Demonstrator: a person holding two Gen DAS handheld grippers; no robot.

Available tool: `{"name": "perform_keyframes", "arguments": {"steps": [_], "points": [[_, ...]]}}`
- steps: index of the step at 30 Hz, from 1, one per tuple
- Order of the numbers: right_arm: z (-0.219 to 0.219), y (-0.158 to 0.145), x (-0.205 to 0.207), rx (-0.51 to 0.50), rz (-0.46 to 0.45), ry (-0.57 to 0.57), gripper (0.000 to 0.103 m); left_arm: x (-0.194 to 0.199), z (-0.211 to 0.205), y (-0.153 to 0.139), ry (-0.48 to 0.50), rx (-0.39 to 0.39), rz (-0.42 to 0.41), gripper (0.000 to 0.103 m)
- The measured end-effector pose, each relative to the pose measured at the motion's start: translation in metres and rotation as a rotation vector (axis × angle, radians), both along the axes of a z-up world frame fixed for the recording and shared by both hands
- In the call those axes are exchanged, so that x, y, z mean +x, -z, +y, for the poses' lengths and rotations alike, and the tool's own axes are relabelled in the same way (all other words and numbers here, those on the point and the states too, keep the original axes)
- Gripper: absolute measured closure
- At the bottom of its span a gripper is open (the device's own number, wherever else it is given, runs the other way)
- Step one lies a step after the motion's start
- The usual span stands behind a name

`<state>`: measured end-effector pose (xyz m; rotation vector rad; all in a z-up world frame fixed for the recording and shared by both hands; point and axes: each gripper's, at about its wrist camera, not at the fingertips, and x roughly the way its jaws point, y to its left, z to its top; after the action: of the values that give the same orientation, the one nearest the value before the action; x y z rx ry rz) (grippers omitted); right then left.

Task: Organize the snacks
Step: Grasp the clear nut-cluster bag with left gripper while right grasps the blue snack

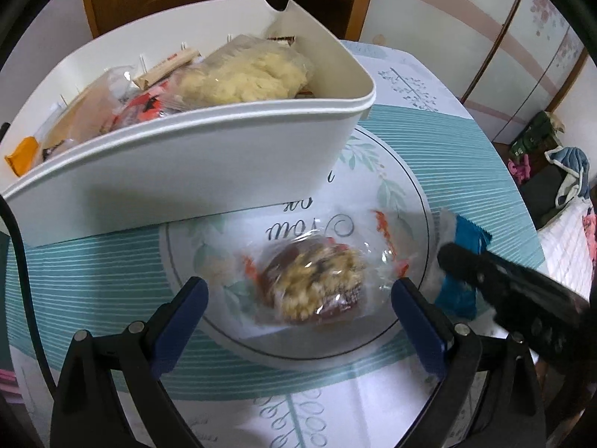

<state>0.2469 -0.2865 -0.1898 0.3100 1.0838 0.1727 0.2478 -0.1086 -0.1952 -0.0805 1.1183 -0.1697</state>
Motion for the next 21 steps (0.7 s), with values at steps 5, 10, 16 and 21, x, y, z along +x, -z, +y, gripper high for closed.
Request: {"name": "perform_keyframes", "arguments": {"steps": [5,10,16,21], "points": [[-0.005,-0.001,-0.007,0.003,0.003,-0.002,0.071,0.004,-0.006,0.007,-0.006,0.026,0.009,0.020],[-0.003,-0.001,-0.010,-0.013,-0.007,-0.003,0.071,0.001,-0.015,0.002,0.033,0.090,-0.032,0.049],[0.000,-0.002,-0.014,-0.023,-0.003,-0.011,0.071,0.002,-0.012,-0.005,0.019,0.094,-0.032,0.053],[0.009,-0.003,-0.022,-0.042,0.005,-0.037,0.072,-0.012,-0.010,-0.023,0.019,0.101,-0.073,0.053]]}}
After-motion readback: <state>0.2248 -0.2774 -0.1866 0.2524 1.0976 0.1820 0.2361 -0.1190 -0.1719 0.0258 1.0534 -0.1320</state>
